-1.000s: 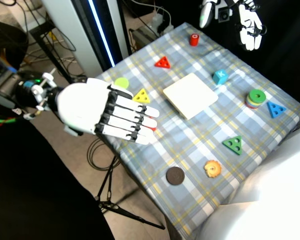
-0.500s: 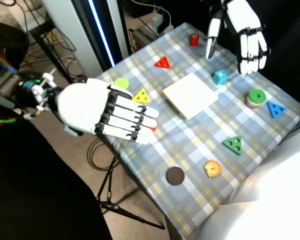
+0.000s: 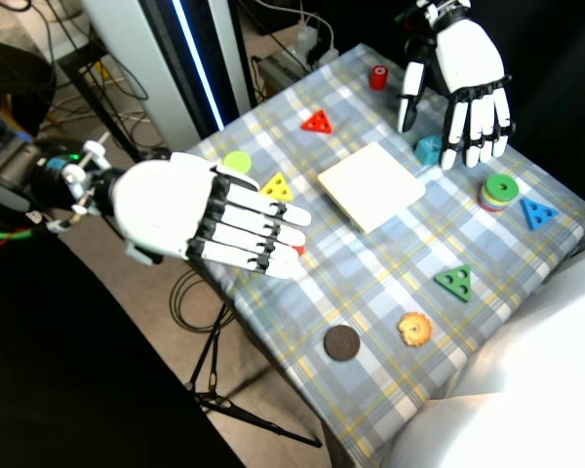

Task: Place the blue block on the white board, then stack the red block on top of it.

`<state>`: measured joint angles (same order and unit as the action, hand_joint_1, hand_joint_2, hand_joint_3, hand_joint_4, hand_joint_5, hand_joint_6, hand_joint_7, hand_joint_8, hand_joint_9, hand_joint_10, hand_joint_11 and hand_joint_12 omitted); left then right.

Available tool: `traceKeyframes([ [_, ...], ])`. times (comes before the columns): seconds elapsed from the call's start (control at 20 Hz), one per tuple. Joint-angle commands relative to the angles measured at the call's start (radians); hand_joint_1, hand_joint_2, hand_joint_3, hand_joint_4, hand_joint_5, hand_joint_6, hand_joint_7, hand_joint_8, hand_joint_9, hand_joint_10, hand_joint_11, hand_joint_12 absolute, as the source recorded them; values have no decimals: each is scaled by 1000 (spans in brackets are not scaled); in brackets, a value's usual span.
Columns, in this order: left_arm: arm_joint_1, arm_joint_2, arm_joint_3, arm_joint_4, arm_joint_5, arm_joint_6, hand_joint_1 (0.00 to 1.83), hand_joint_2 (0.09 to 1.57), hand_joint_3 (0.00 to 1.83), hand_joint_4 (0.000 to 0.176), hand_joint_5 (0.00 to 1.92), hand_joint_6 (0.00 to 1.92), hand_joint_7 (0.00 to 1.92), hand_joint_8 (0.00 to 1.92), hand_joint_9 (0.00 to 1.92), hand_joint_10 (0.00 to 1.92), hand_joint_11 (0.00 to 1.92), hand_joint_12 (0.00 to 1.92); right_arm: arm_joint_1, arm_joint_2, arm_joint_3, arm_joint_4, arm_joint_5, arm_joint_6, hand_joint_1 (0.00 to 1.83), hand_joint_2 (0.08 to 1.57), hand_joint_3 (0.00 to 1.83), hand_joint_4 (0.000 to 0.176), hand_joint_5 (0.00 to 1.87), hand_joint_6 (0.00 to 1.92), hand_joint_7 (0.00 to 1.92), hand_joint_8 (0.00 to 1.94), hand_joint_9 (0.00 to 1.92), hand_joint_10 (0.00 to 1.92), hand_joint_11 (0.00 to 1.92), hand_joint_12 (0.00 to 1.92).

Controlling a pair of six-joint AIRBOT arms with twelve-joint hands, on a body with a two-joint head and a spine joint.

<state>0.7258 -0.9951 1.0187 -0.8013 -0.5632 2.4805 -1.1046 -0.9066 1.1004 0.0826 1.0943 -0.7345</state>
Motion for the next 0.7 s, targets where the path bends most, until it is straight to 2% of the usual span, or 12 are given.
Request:
traceKeyframes([
  [0.0, -16, -7, 4, 32, -81, -1, 937, 1061, 0, 74, 843, 9, 467, 5, 382, 7, 146, 339, 12, 0, 2, 14, 122, 7, 367, 1405, 7, 8, 339, 0, 458, 4, 443, 4, 273, 330],
  [0.05, -18, -12, 9, 32, -79, -1, 986, 1113, 2, 156, 917, 826, 472, 6, 389, 6, 159, 302, 12, 0, 2, 13, 122, 7, 368, 1408, 7, 6, 335, 0, 463, 6, 447, 5, 276, 333],
  [0.1, -20, -15, 12, 32, -78, -1, 987, 1136, 5, 172, 900, 1047, 480, 5, 395, 5, 162, 288, 12, 0, 2, 13, 122, 7, 379, 1416, 0, 7, 326, 0, 463, 0, 445, 1, 243, 376],
  [0.25, -26, -29, 30, 26, -65, -1, 988, 1144, 3, 176, 895, 1104, 485, 4, 376, 0, 138, 272, 12, 0, 3, 13, 122, 7, 419, 1420, 0, 8, 320, 0, 472, 0, 452, 1, 181, 499],
  [0.3, -26, -31, 34, 23, -62, -1, 992, 1141, 0, 176, 902, 1093, 490, 3, 376, 1, 134, 277, 11, 0, 3, 12, 122, 7, 422, 1417, 0, 11, 320, 0, 475, 2, 456, 2, 178, 512],
  [0.35, -26, -31, 36, 21, -59, -1, 999, 1073, 0, 107, 773, 420, 467, 2, 359, 2, 108, 275, 11, 0, 3, 12, 122, 7, 430, 1413, 0, 9, 326, 0, 486, 0, 468, 0, 173, 558],
  [0.4, -26, -31, 38, 16, -56, 0, 1008, 1050, 0, 93, 803, 141, 453, 8, 352, 3, 99, 276, 11, 0, 3, 11, 122, 7, 423, 1417, 2, 12, 321, 0, 482, 0, 466, 0, 165, 571],
  [0.45, -26, -31, 40, 13, -56, 2, 1005, 1036, 0, 97, 811, 42, 455, 4, 355, 2, 102, 283, 11, 0, 3, 10, 122, 7, 439, 1415, 0, 15, 327, 2, 487, 2, 472, 2, 170, 583],
  [0.65, -25, -31, 40, 8, -53, 11, 994, 1006, 0, 107, 758, 0, 439, 0, 344, 0, 86, 284, 8, 0, 3, 10, 122, 7, 433, 1422, 0, 12, 321, 1, 486, 1, 470, 3, 153, 635],
])
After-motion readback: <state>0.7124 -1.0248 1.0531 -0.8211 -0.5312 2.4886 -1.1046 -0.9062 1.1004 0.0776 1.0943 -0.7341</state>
